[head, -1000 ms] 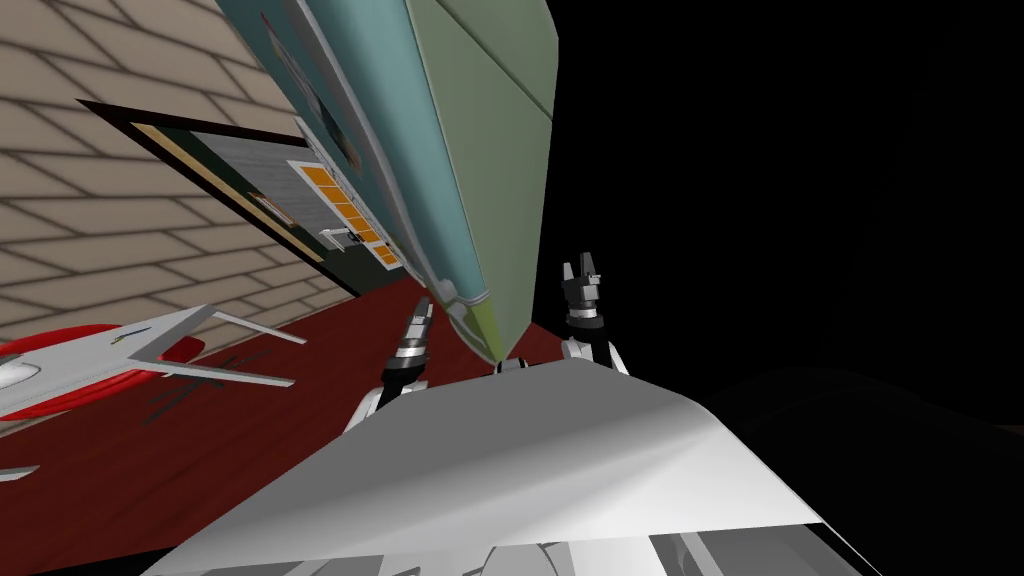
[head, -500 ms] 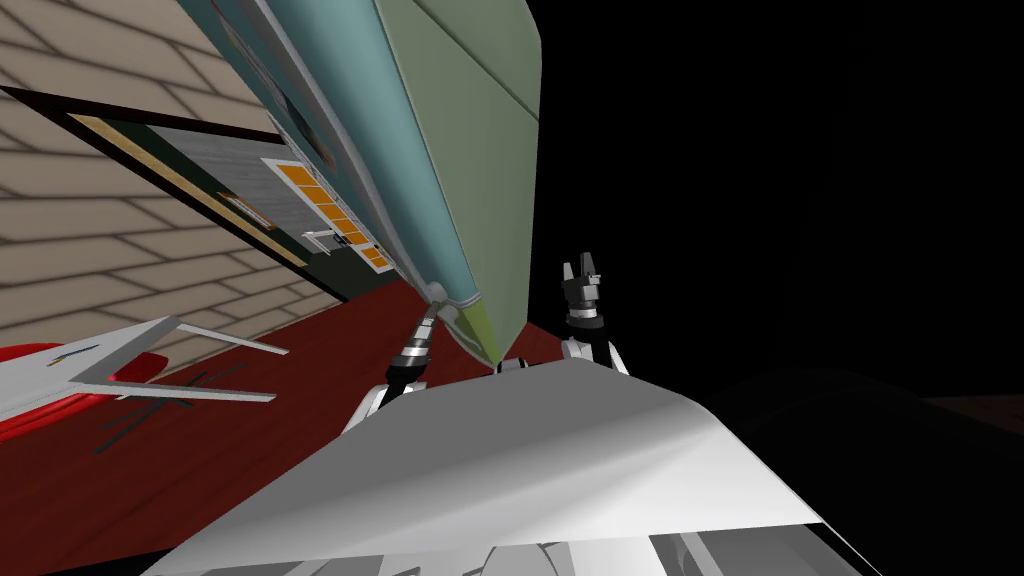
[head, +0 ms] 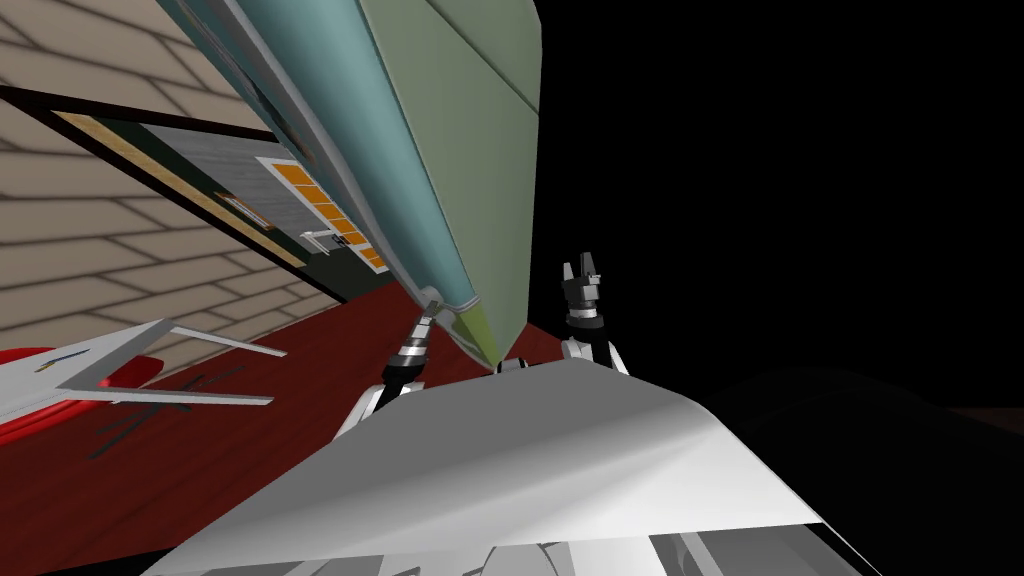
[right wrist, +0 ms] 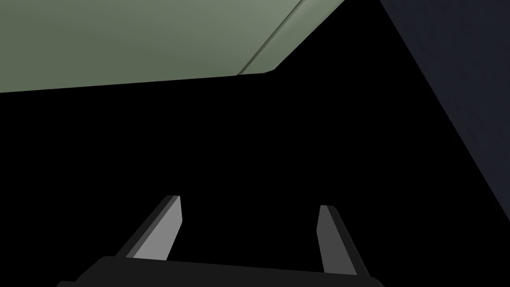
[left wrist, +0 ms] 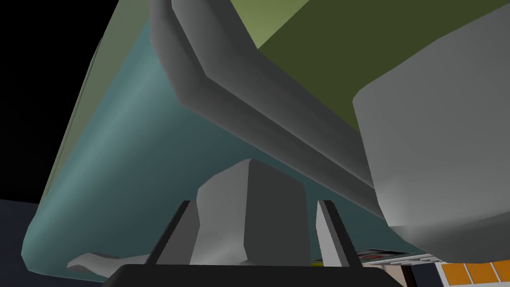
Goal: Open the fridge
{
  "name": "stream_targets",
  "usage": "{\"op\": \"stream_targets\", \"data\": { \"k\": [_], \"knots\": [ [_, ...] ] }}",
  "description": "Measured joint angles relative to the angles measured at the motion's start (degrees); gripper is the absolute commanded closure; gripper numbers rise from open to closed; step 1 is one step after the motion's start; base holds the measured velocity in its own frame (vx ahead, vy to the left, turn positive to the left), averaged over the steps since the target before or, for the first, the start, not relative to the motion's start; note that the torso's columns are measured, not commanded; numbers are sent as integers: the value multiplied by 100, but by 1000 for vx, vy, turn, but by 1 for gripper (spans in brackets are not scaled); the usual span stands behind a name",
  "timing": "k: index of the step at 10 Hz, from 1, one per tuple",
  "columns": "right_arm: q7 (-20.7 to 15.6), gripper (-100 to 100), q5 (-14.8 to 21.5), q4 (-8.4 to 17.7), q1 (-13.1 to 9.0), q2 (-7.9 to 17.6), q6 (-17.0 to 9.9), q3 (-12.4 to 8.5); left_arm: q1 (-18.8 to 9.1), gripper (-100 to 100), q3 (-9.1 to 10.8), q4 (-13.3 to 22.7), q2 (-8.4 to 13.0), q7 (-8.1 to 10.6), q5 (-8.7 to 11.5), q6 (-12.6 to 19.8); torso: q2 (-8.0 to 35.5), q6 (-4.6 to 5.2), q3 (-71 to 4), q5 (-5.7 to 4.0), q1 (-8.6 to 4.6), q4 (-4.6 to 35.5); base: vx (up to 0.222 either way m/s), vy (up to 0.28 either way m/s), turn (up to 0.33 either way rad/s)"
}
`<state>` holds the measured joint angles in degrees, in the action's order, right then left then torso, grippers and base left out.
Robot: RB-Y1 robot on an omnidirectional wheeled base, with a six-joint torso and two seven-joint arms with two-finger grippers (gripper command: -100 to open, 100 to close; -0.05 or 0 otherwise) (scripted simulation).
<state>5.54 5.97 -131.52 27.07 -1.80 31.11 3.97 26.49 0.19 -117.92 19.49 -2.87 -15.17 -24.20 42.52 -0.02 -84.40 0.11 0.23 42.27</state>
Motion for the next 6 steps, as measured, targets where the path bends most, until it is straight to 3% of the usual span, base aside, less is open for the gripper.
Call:
{"op": "stream_targets", "data": {
  "k": [2,6],
  "knots": [
    [0,0,0,0,1,1,0,-1,-41,100,-20,131,-45,-42,-11,-74,-30,1,-20,-7,-11,1,-37,66,-31],
    [0,0,0,0,0,3,0,-3,139,100,-228,9,232,113,-25,-240,-56,-8,-48,-14,40,24,-87,284,-92]
  ]
}}
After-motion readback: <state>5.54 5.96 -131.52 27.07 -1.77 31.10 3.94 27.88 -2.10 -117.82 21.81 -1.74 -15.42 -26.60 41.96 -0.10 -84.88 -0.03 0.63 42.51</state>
